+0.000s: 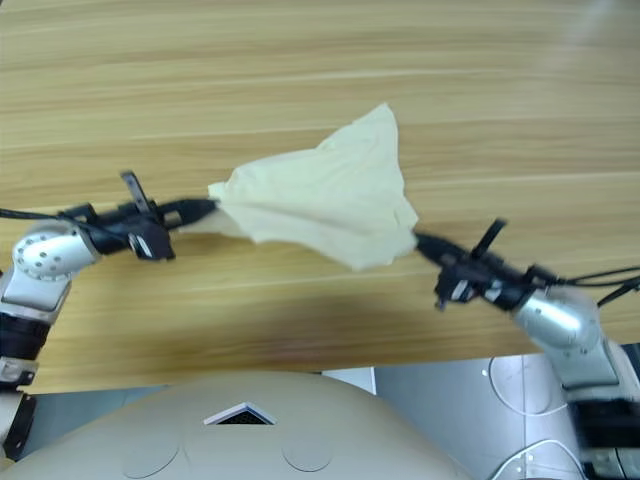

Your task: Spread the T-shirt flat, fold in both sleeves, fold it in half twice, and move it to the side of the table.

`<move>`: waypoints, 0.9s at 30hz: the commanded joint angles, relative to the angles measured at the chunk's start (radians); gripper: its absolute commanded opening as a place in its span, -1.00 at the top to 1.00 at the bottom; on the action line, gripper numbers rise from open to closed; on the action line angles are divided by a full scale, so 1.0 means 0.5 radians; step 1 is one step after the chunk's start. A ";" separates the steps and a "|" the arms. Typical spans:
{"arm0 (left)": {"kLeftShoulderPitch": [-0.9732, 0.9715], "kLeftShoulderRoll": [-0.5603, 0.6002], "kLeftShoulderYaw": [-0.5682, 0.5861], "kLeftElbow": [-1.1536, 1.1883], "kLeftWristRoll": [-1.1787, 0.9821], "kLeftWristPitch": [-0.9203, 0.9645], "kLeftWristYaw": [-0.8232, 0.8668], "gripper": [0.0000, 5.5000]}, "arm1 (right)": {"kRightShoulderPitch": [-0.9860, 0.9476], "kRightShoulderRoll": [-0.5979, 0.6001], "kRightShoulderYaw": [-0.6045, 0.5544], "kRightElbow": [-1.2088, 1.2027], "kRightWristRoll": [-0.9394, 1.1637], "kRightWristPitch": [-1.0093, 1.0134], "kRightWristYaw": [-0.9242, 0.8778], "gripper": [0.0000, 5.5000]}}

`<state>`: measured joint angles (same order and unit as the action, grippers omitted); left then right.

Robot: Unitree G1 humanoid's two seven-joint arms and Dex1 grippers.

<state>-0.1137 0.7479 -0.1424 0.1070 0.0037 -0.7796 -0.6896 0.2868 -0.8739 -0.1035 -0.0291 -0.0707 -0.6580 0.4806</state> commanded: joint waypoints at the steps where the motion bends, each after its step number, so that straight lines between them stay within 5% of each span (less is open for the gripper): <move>1: -0.303 -0.033 0.264 0.005 -0.059 0.061 0.200 1.00 | -0.336 0.071 -0.133 0.000 0.121 0.223 -0.095 0.99; 8: -0.112 0.232 0.606 -0.269 -0.357 -0.003 0.081 1.00 | -0.231 -0.062 -0.474 -0.010 0.499 0.048 0.175 0.99; 14: 0.773 0.523 1.038 -1.042 -1.384 -0.108 -0.525 1.00 | 0.450 0.003 -1.229 -0.571 1.950 -0.313 1.258 0.99; 18: 0.948 0.532 1.146 -1.272 -1.633 -0.083 -0.772 1.00 | 0.513 0.134 -1.457 -0.797 2.435 -0.210 1.696 0.99; 22: 0.871 0.522 0.999 -1.184 -1.548 0.033 -0.947 1.00 | 0.434 0.185 -1.334 -0.844 2.514 0.026 1.962 0.99; 27: 0.080 0.354 0.574 -0.587 -0.899 0.272 -0.842 1.00 | -0.237 0.163 -0.606 -0.229 1.336 0.144 1.777 0.99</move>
<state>0.0918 0.9622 0.2475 -0.3176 -0.5987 -0.6915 -1.1203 0.3074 -0.7835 -0.5425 -0.2642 0.8188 -0.6069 1.4080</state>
